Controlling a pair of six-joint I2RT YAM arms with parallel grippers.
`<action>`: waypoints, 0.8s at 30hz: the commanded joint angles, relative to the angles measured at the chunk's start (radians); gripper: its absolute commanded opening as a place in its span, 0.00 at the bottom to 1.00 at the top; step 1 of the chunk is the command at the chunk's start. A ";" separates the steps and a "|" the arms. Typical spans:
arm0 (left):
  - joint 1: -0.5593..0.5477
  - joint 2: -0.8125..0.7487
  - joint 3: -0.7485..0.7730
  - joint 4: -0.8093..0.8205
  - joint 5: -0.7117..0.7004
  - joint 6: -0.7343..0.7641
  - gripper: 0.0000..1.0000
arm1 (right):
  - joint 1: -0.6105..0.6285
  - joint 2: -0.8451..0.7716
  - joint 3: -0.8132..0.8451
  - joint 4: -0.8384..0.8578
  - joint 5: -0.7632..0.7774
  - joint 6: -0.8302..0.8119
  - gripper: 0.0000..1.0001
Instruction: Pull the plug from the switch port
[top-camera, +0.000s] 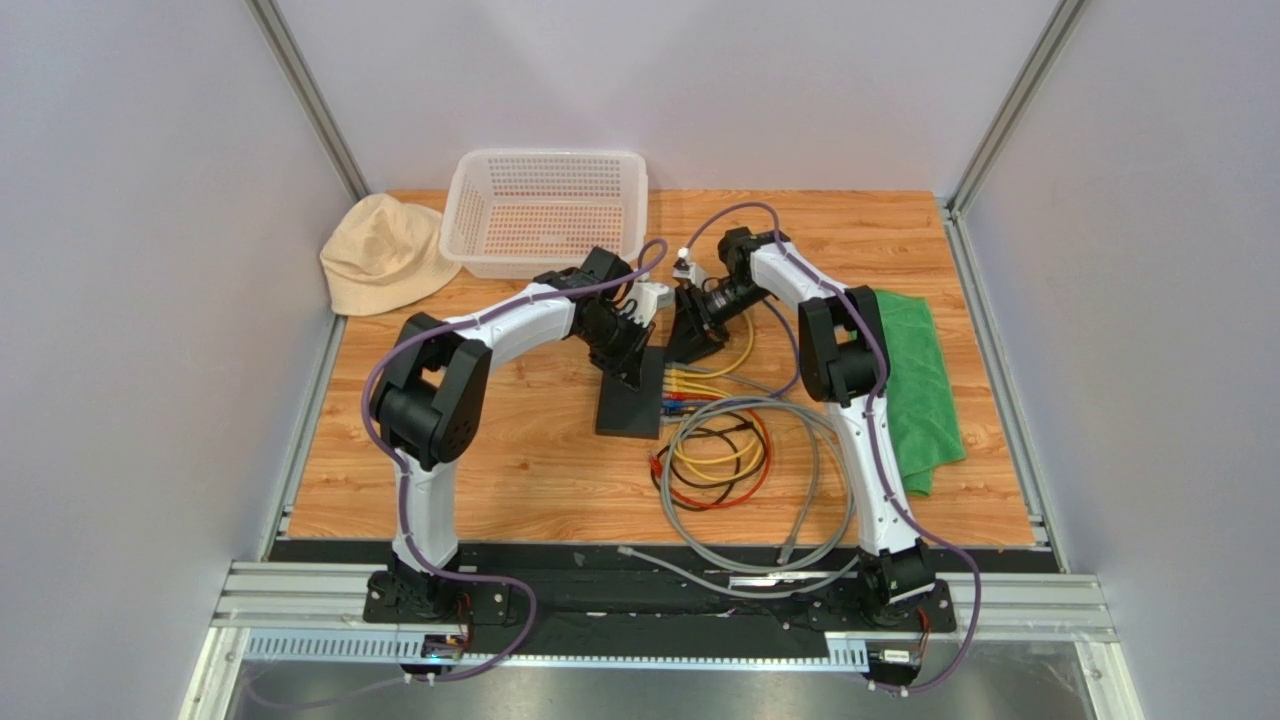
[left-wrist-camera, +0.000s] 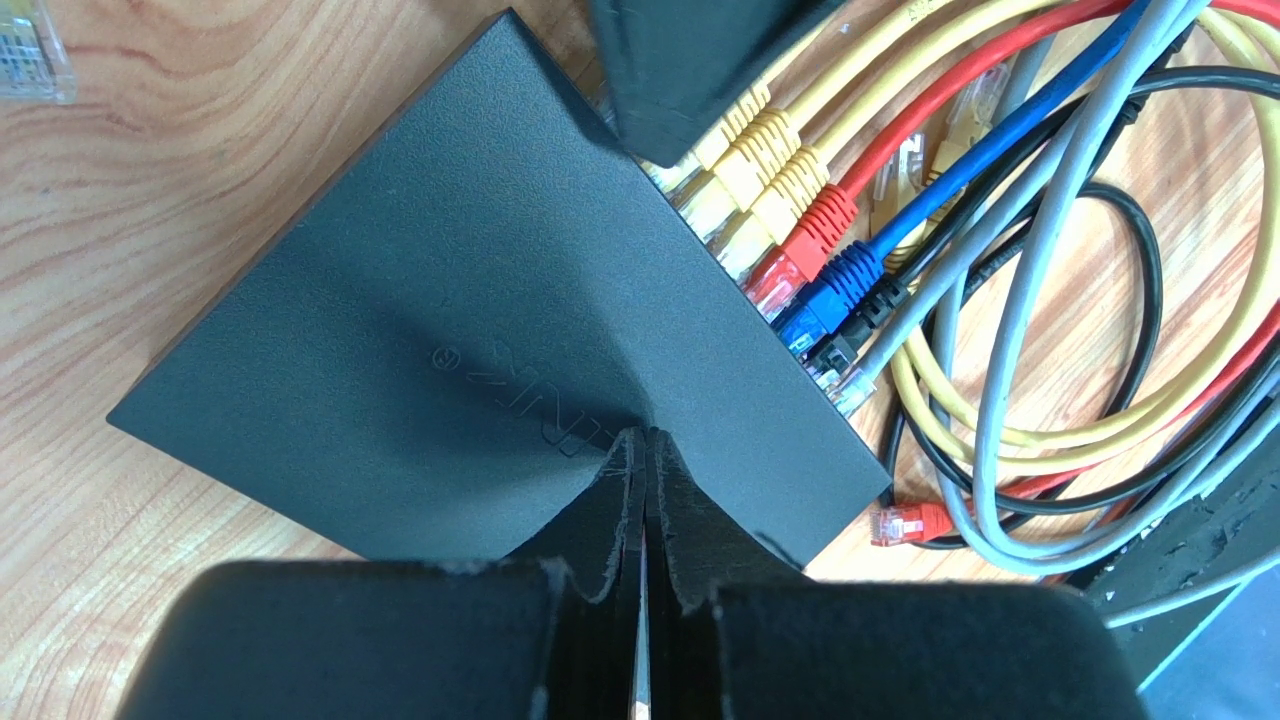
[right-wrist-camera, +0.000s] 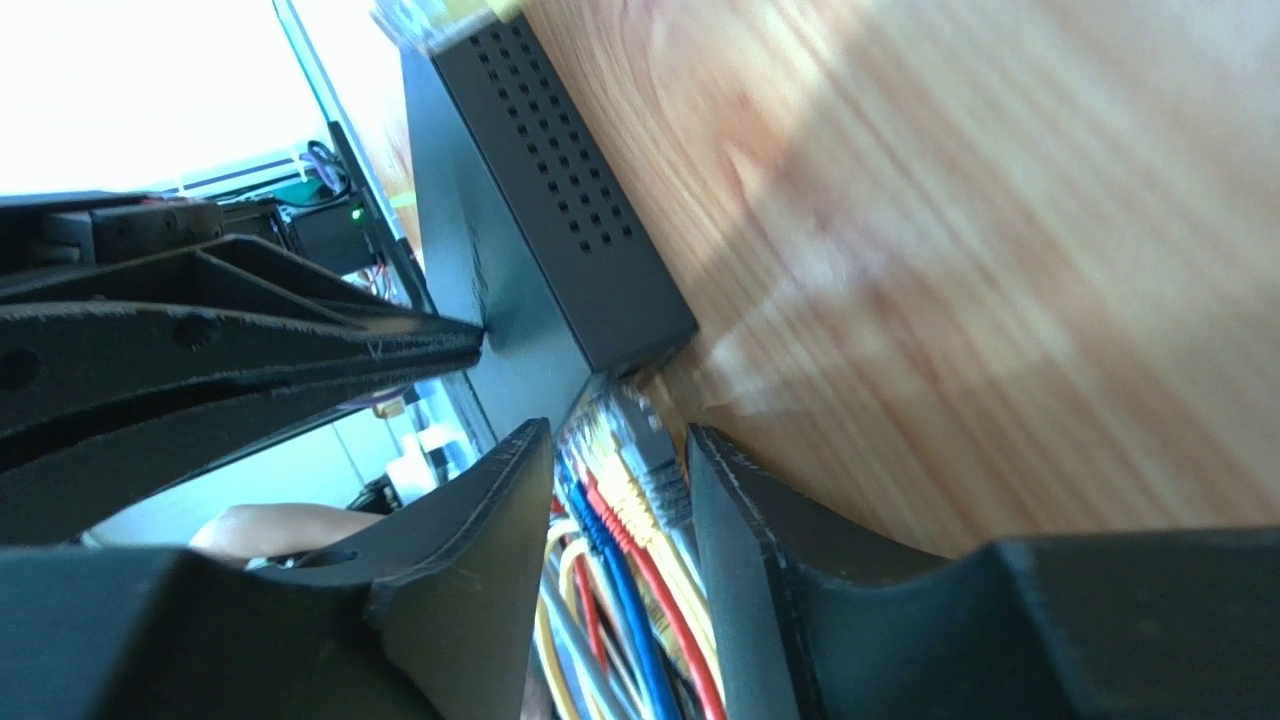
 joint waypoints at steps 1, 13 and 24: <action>-0.031 0.048 -0.015 -0.006 0.002 0.005 0.00 | 0.023 0.038 -0.016 0.161 0.143 -0.049 0.45; -0.031 0.045 -0.016 0.003 -0.001 0.006 0.00 | 0.053 0.073 0.007 0.044 0.167 -0.125 0.29; -0.030 0.045 -0.010 0.002 -0.018 0.015 0.00 | 0.070 0.083 0.021 0.007 0.161 -0.175 0.23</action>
